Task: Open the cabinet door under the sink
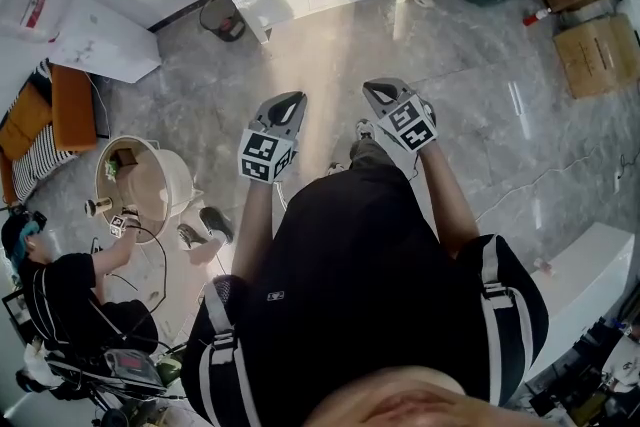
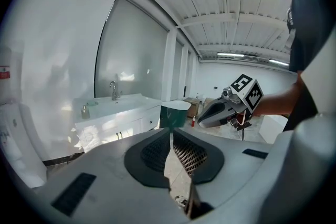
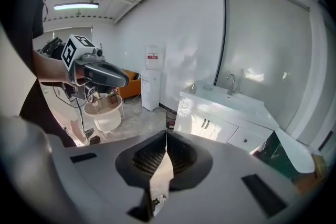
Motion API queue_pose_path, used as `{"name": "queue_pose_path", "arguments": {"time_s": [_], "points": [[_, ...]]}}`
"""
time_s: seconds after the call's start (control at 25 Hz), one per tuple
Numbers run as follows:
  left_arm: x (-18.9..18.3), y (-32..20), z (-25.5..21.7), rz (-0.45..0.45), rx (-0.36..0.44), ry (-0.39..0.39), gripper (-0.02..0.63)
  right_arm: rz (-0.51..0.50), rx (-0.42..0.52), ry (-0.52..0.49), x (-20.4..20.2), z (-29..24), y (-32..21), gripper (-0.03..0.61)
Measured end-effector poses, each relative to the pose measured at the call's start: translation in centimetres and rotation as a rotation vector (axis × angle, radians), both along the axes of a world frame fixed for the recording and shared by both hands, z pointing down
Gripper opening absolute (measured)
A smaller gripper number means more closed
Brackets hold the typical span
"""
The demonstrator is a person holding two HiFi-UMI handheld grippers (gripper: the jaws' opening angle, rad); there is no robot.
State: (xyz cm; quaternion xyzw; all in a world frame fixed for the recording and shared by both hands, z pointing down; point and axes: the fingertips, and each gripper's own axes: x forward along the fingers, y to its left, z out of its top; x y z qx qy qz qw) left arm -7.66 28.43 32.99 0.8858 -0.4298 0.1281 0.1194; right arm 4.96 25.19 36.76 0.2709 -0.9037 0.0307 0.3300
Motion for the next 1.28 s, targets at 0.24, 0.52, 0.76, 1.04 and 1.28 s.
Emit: {"name": "queue_pose_path", "arguments": {"time_s": [0.24,0.52,0.76,1.04,1.28], "points": [[-0.9,-1.7,-0.1,-0.034,0.003,-0.005,0.028,-0.017,-0.001,0.005,-0.5,0.8,-1.8,0.060],[-3.4,-4.0,0.0,-0.054,-0.002,-0.021,0.028,-0.003,-0.007,-0.003,-2.3,2.4,-5.6,0.060],[-4.7,-6.5,1.2,-0.059,-0.050,-0.017,0.028,0.037,-0.025,-0.018,-2.6,3.2,-9.1,0.060],[-5.1,-11.8,1.8,-0.034,-0.060,-0.015,0.028,0.065,-0.039,-0.102,-4.0,4.2,-15.1,0.060],[-5.3,-15.2,3.0,0.042,-0.092,-0.062,0.028,0.122,-0.071,-0.133,-5.1,6.6,-20.5,0.060]]}}
